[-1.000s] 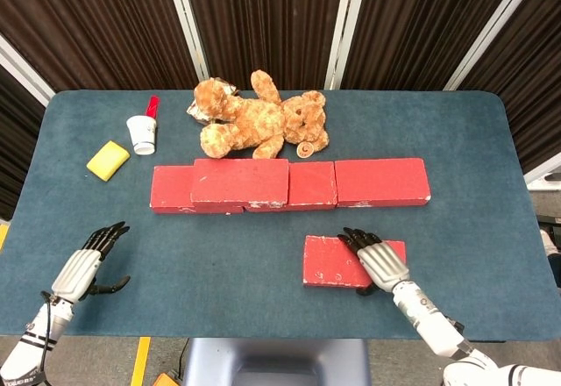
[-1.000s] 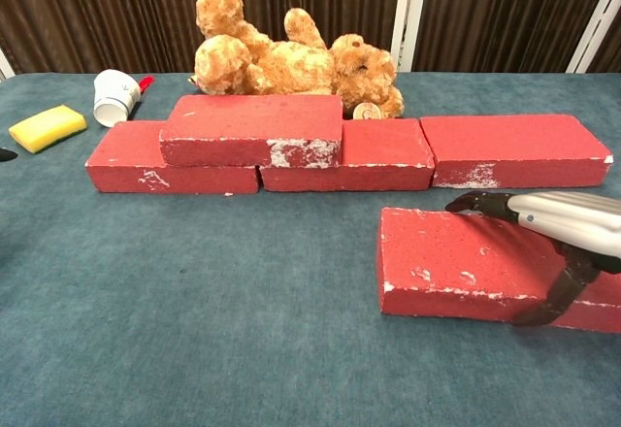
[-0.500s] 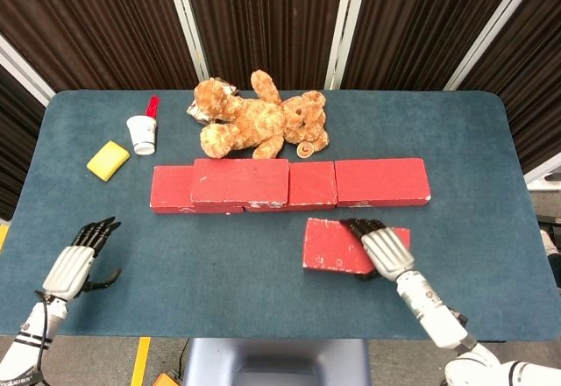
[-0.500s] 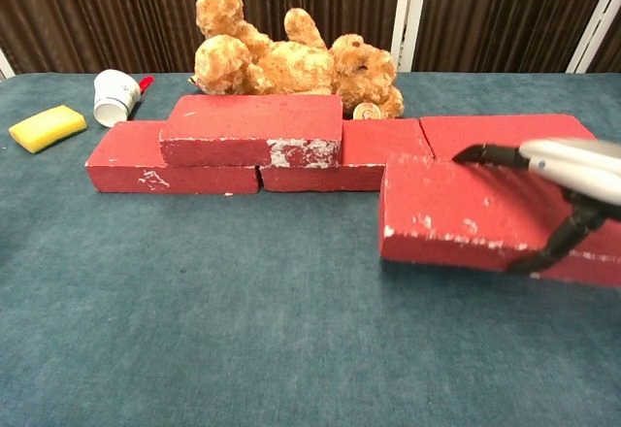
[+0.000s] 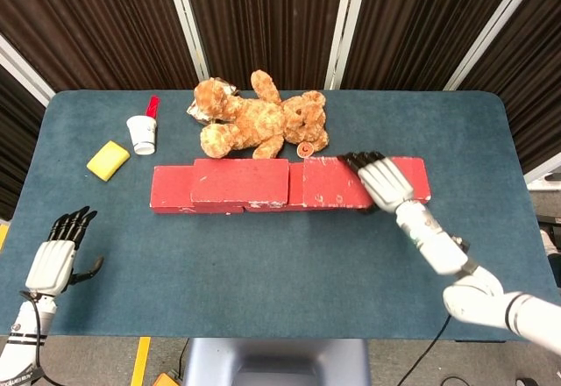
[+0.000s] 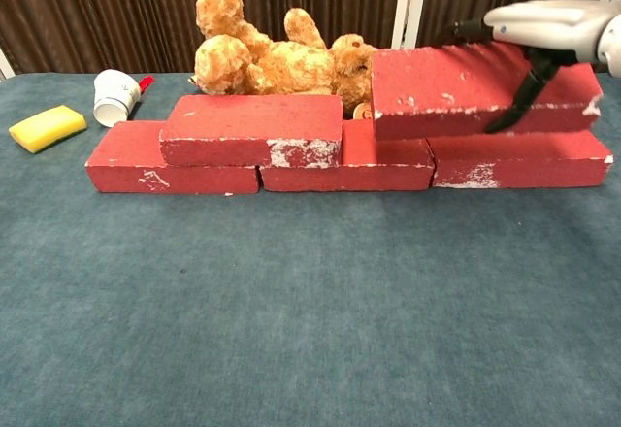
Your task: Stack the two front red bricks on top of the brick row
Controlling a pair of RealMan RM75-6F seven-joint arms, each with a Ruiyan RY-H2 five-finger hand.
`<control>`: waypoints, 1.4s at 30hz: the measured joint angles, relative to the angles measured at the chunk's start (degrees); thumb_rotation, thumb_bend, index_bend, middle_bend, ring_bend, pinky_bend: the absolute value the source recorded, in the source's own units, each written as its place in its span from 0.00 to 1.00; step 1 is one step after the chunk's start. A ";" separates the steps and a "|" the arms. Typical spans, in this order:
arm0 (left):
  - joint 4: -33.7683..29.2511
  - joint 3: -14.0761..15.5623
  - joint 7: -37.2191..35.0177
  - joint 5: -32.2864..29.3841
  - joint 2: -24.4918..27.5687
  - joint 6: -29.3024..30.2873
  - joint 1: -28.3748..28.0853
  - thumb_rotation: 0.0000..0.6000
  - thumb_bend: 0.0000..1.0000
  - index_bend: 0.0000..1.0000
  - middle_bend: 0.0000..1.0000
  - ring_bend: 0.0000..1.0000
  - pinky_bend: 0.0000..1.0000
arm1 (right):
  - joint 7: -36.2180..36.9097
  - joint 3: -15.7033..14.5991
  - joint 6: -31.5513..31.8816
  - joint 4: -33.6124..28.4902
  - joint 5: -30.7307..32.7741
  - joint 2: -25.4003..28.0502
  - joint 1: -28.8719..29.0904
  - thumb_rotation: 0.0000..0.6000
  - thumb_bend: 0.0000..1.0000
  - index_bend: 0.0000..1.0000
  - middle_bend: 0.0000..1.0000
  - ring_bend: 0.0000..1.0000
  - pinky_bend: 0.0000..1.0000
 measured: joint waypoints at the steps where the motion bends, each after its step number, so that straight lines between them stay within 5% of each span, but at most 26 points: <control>1: 0.16 -0.16 0.39 -0.18 -0.13 0.00 0.04 1.00 0.34 0.00 0.00 0.00 0.00 | 1.31 0.13 -0.94 2.13 -0.53 -0.08 1.28 1.00 0.15 0.58 0.49 0.42 0.39; 13: 2.26 -1.29 5.03 -2.47 -2.29 -2.69 -0.14 1.00 0.33 0.00 0.00 0.00 0.00 | 16.84 -2.42 -7.23 19.05 -5.84 -5.70 8.51 1.00 0.15 0.57 0.48 0.42 0.40; 23: 2.87 -1.80 5.54 -3.04 -2.70 -3.88 -0.23 1.00 0.33 0.00 0.00 0.00 0.00 | 26.58 -6.36 -9.58 22.26 -7.60 -7.46 9.91 1.00 0.15 0.51 0.47 0.42 0.41; 35: 2.86 -1.89 5.34 -3.08 -2.64 -5.13 -0.30 1.00 0.33 0.00 0.00 0.00 0.00 | 28.58 -8.08 -9.68 22.44 -8.60 -9.14 12.16 1.00 0.15 0.45 0.45 0.42 0.41; 42: 2.77 -1.85 5.59 -3.35 -2.61 -6.20 -0.47 1.00 0.33 0.00 0.00 0.00 0.00 | 28.02 -8.12 -10.14 22.75 -7.86 -10.04 12.98 1.00 0.15 0.31 0.43 0.40 0.41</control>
